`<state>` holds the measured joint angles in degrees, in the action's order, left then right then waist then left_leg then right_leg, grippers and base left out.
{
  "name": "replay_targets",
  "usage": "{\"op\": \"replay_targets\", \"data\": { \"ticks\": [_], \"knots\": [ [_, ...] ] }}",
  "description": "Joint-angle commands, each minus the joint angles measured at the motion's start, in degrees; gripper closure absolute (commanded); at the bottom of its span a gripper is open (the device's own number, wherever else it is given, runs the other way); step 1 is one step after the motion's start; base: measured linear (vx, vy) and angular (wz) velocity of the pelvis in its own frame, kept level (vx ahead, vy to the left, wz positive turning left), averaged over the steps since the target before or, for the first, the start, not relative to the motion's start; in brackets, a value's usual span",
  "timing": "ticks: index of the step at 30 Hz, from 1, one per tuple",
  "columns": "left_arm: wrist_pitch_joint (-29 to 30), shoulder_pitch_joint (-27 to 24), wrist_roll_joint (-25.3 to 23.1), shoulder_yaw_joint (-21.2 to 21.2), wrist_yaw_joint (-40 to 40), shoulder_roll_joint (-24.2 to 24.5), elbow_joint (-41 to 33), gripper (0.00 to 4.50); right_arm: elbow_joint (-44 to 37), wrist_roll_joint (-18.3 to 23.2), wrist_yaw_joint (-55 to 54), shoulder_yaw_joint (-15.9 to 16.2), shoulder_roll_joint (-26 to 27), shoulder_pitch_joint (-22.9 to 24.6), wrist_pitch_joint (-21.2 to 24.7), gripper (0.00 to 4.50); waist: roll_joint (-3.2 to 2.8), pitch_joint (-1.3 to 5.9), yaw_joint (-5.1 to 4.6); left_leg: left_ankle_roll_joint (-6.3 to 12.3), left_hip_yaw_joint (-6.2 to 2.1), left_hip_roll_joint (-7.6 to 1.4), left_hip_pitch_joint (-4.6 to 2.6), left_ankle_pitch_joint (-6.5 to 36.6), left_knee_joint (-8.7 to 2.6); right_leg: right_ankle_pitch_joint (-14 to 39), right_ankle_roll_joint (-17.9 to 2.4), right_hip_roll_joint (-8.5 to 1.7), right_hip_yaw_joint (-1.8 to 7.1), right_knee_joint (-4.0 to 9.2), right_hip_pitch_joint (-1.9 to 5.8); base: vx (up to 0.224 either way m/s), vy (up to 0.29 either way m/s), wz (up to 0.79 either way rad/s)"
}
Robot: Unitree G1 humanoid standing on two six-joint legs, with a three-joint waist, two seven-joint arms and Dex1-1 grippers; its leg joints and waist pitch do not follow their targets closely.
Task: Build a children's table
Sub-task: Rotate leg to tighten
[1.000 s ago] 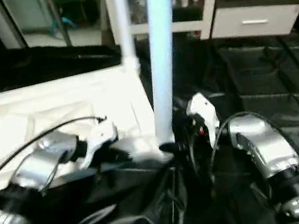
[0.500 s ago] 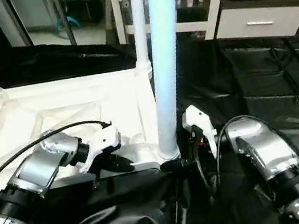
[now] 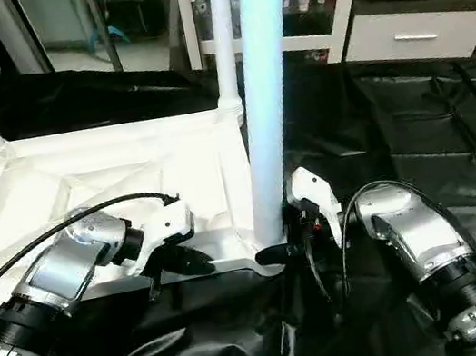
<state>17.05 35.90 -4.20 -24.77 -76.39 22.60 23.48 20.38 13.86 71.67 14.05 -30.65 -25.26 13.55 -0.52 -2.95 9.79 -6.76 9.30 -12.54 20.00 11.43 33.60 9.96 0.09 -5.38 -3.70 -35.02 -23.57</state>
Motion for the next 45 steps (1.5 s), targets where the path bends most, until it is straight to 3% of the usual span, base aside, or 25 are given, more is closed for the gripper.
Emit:
{"op": "replay_targets", "data": {
  "ticks": [1,2,4,5,7,8,10,12,16,19,21,24,25,26,28,30,32,33,34,35,37,38,41,43,45],
  "knots": [
    [-0.19,-1.27,-0.97,-3.03,0.57,-0.92,0.73,4.5,1.38,-1.28,0.48,1.79,0.78,0.13,-0.31,1.69,0.04,3.91,-0.46,2.72,0.75,-0.25,0.14,9.38,-3.79,6.98,-14.99,-2.21,1.92,3.36,3.39,0.0,0.0,0.0],
    [-0.39,-1.26,-1.2,-2.99,1.0,-1.05,0.99,4.5,1.87,-1.49,-0.11,1.63,1.21,0.06,-0.5,1.77,0.38,3.87,-0.42,2.69,0.72,-0.25,0.1,9.8,-3.85,8.0,-14.72,-2.25,1.91,3.38,3.44,0.0,0.0,0.0],
    [-0.44,-1.18,-1.47,-2.84,1.78,-1.3,1.36,4.5,2.24,-1.46,-0.77,1.41,1.74,0.07,-0.45,1.81,0.2,3.69,-0.5,2.41,0.72,-0.32,-0.05,11.44,-4.04,10.66,-14.18,-2.27,1.91,3.76,3.29,0.0,0.0,0.0],
    [-0.42,-1.1,-1.61,-2.63,2.35,-1.51,1.62,4.5,2.73,-1.5,-1.76,1.16,2.38,0.03,-0.42,1.81,0.78,3.63,-0.47,2.3,0.71,-0.32,-0.08,11.95,-4.14,12.06,-13.67,-2.35,1.92,3.9,3.29,0.0,0.0,0.0],
    [-0.37,-1.05,-1.68,-2.47,2.67,-1.62,1.73,4.5,3.01,-1.5,-2.37,1.01,2.79,0.0,-0.36,1.82,0.52,3.45,-0.59,1.92,0.62,-0.34,-0.09,13.2,-4.38,14.81,-12.81,-2.46,1.93,4.18,3.2,0.0,0.0,0.0],
    [0.1,-0.52,-1.34,-1.21,4.53,-2.64,2.73,4.5,5.55,-2.58,-8.05,0.04,5.18,-0.42,0.29,1.85,0.16,3.19,-0.77,1.43,0.62,-0.27,-0.29,15.51,-4.58,17.98,-11.98,-2.45,1.93,4.63,3.0,0.0,0.0,0.0],
    [-0.03,0.68,-1.3,0.04,7.4,-4.23,5.4,4.5,7.99,-3.59,-15.55,-1.47,8.59,-0.51,2.61,1.86,0.14,2.9,-1.4,0.11,0.32,0.04,-0.72,19.75,-4.91,25.73,-9.49,-2.55,1.73,5.48,2.89,0.0,0.0,0.0],
    [-0.05,1.72,-1.26,0.82,9.53,-5.62,7.5,4.5,8.65,-3.84,-21.03,-2.54,11.39,-0.09,4.42,1.86,0.01,2.89,-1.88,-0.61,-0.02,0.13,-1.04,21.12,-5.07,29.21,-7.81,-2.61,1.57,5.94,2.69,0.0,0.0,0.0],
    [0.24,3.45,-1.12,1.81,12.7,-8.11,10.33,4.5,11.0,-4.79,-33.07,-4.98,17.04,-0.15,6.97,1.86,0.4,2.81,-2.92,-0.95,-0.65,0.36,-0.63,22.46,-5.37,34.19,-4.86,-2.79,1.15,6.63,2.66,0.0,0.0,0.0],
    [-0.49,5.05,-1.67,2.34,15.65,-9.82,12.96,4.5,16.14,-5.15,-45.84,-8.67,22.35,-1.94,5.94,1.86,0.05,2.79,-4.07,-0.87,-1.42,0.7,-0.67,25.45,-5.49,36.75,-3.69,-2.89,0.49,7.34,2.52,0.0,0.0,0.0],
    [-0.95,6.44,-1.94,3.19,18.22,-11.31,15.05,4.5,20.09,-5.4,-55.87,-11.82,25.8,-3.76,3.37,1.86,-0.24,2.91,-4.92,-1.03,-1.84,0.48,-0.55,26.14,-5.95,34.7,-3.76,-2.95,-0.16,7.63,3.02,0.0,0.0,0.0],
    [-1.56,8.37,-2.33,4.5,21.81,-13.41,18.19,4.5,24.31,-6.25,-67.15,-14.51,29.24,-6.1,-1.35,1.86,-1.25,2.94,-5.65,-0.88,-2.09,0.3,-0.74,28.71,-6.25,31.03,-4.66,-2.98,-1.1,8.03,3.32,0.0,0.0,0.0],
    [-1.79,9.08,-2.5,4.9,22.98,-14.18,19.46,4.5,25.9,-7.09,-70.86,-14.96,30.55,-7.12,-2.99,1.86,-1.23,2.75,-5.95,-0.75,-2.1,0.27,-0.68,30.06,-6.43,29.89,-4.86,-2.96,-1.34,8.18,3.27,0.0,0.0,0.0],
    [-2.01,9.61,-2.58,5.02,23.39,-14.76,20.39,4.5,27.82,-8.11,-74.74,-15.15,31.89,-8.49,-4.67,1.86,-1.48,2.72,-6.01,-0.7,-2.12,0.43,-1.2,31.51,-6.36,29.88,-4.96,-2.83,-1.5,8.51,3.05,0.0,0.0,0.0],
    [-2.14,9.8,-2.59,5.01,23.48,-14.98,20.78,4.5,28.77,-8.52,-76.44,-15.2,32.45,-9.21,-5.6,1.86,-1.3,2.97,-5.95,-0.45,-1.97,0.56,-1.63,30.76,-6.14,28.04,-5.92,-2.97,-1.16,8.39,2.92,0.0,0.0,0.0],
    [-2.53,10.03,-2.61,5.11,23.31,-15.2,21.47,4.5,30.06,-8.49,-77.65,-15.94,33.1,-10.3,-7.37,1.87,-1.28,2.78,-5.84,0.16,-1.54,0.56,-1.2,27.99,-6.33,24.75,-7.75,-2.88,-0.54,7.96,2.9,0.0,0.0,0.0],
    [-2.86,10.19,-2.68,5.36,23.37,-15.33,22.1,4.5,30.81,-7.3,-77.47,-17.24,33.77,-10.83,-8.83,1.87,-1.2,2.92,-5.83,0.38,-1.17,0.55,-1.21,26.55,-6.21,24.43,-8.02,-2.94,-0.29,7.87,2.87,0.0,0.0,0.0],
    [-3.29,10.15,-2.79,5.39,23.05,-15.16,22.42,4.5,30.45,-5.42,-74.64,-18.42,34.21,-11.05,-10.47,1.87,-1.55,2.98,-5.77,0.35,-1.14,0.55,-1.19,25.89,-6.19,23.73,-8.24,-2.97,-0.19,7.73,2.91,0.0,0.0,0.0],
    [-3.39,10.15,-2.83,5.41,23.0,-15.14,22.52,4.5,30.45,-5.08,-74.15,-18.62,34.29,-11.12,-10.85,1.87,-1.36,3.01,-5.79,0.49,-1.02,0.51,-1.06,25.38,-6.21,23.09,-8.36,-2.98,-0.11,7.73,2.95,0.0,0.0,0.0],
    [-3.95,10.12,-2.97,5.52,22.6,-14.95,22.99,4.5,30.07,-4.34,-72.29,-18.92,34.19,-11.33,-12.43,1.31,-1.58,3.12,-5.69,0.67,-0.94,0.45,-0.98,24.33,-6.18,21.5,-8.9,-2.89,-0.04,7.48,3.09,0.0,0.0,0.0],
    [-4.47,9.96,-3.0,5.44,22.07,-14.67,23.17,4.5,29.28,-5.5,-71.58,-17.81,33.06,-11.18,-13.5,1.17,-1.28,3.15,-5.58,0.75,-0.73,0.37,-0.8,22.85,-6.18,19.87,-9.71,-2.75,0.07,7.19,3.15,0.0,0.0,0.0],
    [-5.0,9.78,-3.12,5.29,21.58,-14.14,23.25,4.5,27.19,-6.21,-70.16,-17.06,31.2,-10.69,-13.54,1.11,-0.93,3.24,-5.38,0.87,-0.5,0.32,-0.96,21.94,-6.08,19.83,-10.04,-2.73,0.18,7.17,3.09,0.0,0.0,0.0],
    [-5.58,9.6,-3.41,5.21,20.93,-13.29,23.47,4.5,24.4,-6.5,-67.81,-16.76,27.98,-10.19,-14.2,0.82,-0.76,3.53,-3.88,1.48,0.53,0.16,-1.93,18.5,-5.42,14.98,-12.54,-2.48,0.91,6.64,2.14,0.031,-0.017,0.13],
    [-5.99,9.18,-3.62,5.11,20.21,-12.47,23.3,4.5,22.01,-6.73,-63.66,-16.64,24.56,-9.73,-14.62,0.7,-0.19,3.43,-3.51,1.99,0.97,0.48,-1.36,17.17,-5.15,14.39,-12.69,-2.17,1.55,6.08,2.31,0.052,-0.038,0.19],
    [-6.3,8.78,-3.7,4.89,19.49,-11.93,22.92,4.5,20.42,-5.72,-58.65,-16.75,22.67,-9.37,-13.32,0.51,-0.31,4.11,-3.07,3.48,0.86,0.44,-0.42,11.7,-4.84,9.69,-13.13,-2.26,1.87,4.86,3.25,0.06,-0.032,0.11]
  ]
}}
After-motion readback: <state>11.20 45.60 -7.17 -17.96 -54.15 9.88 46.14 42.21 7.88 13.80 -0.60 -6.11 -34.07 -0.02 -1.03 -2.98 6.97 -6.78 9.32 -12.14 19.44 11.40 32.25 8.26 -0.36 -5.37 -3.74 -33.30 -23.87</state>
